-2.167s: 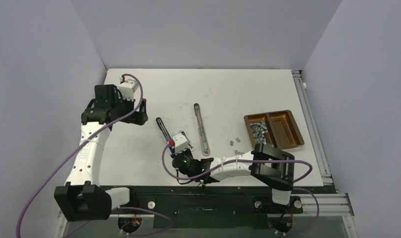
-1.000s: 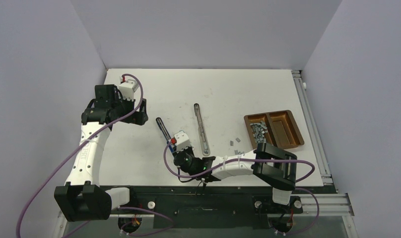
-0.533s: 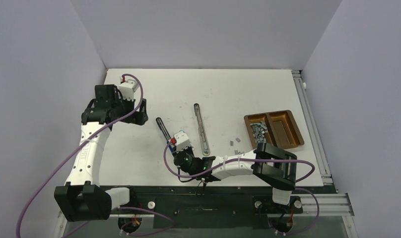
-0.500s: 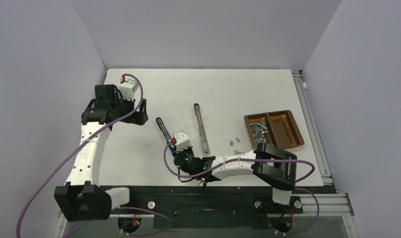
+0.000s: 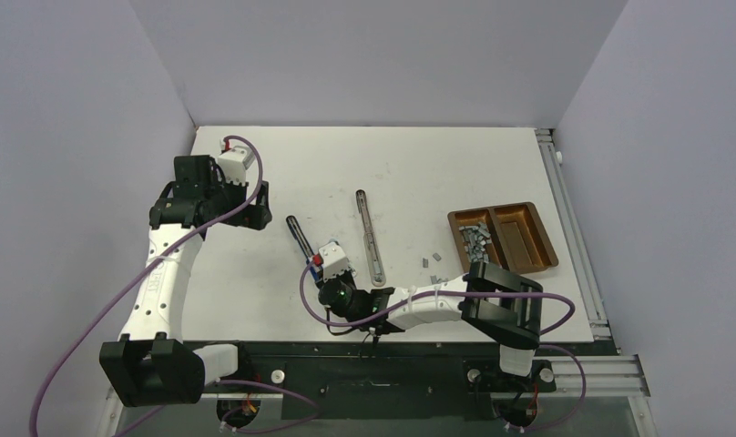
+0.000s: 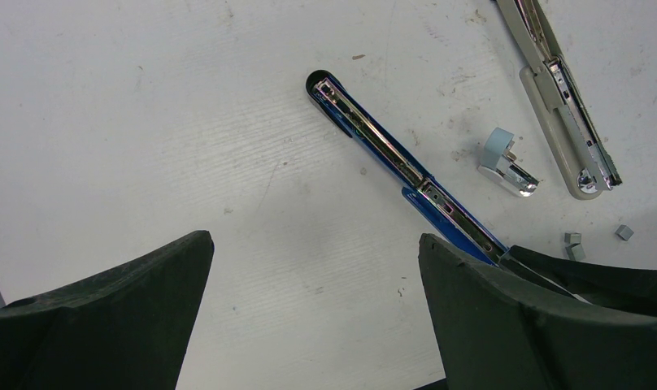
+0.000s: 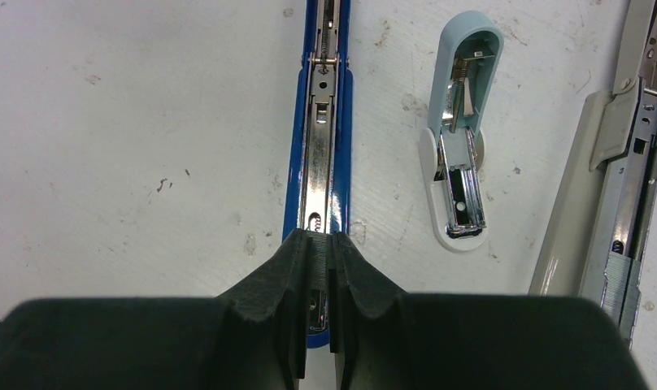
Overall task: Load the staples into the stapler
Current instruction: Install the staple into the stapler.
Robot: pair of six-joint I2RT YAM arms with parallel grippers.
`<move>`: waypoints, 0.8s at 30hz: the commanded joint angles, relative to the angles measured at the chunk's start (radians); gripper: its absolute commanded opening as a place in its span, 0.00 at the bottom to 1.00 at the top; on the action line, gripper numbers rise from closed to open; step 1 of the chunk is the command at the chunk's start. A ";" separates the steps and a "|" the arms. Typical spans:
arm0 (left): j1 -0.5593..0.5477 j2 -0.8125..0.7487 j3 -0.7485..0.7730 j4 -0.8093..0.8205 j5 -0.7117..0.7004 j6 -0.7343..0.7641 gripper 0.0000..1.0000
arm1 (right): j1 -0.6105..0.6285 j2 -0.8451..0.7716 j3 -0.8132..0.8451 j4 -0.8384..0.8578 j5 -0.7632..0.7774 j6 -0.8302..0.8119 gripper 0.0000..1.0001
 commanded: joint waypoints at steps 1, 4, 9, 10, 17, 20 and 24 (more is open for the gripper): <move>-0.005 -0.027 0.041 0.006 0.003 0.007 0.96 | -0.003 0.004 0.013 0.024 -0.001 0.014 0.09; -0.005 -0.028 0.041 0.006 0.003 0.007 0.96 | -0.003 0.005 0.013 0.024 -0.002 0.014 0.09; -0.006 -0.028 0.040 0.007 0.004 0.006 0.96 | -0.004 0.006 0.010 0.024 0.000 0.014 0.09; -0.006 -0.026 0.041 0.007 0.004 0.006 0.96 | -0.004 0.007 0.010 0.025 0.000 0.013 0.09; -0.007 -0.026 0.042 0.007 0.004 0.005 0.96 | -0.004 0.016 0.006 0.029 -0.001 0.014 0.09; -0.005 -0.026 0.042 0.007 0.004 0.005 0.96 | -0.005 0.017 0.006 0.029 -0.001 0.014 0.09; -0.007 -0.026 0.044 0.008 0.005 0.004 0.96 | -0.004 0.019 0.004 0.029 0.001 0.013 0.09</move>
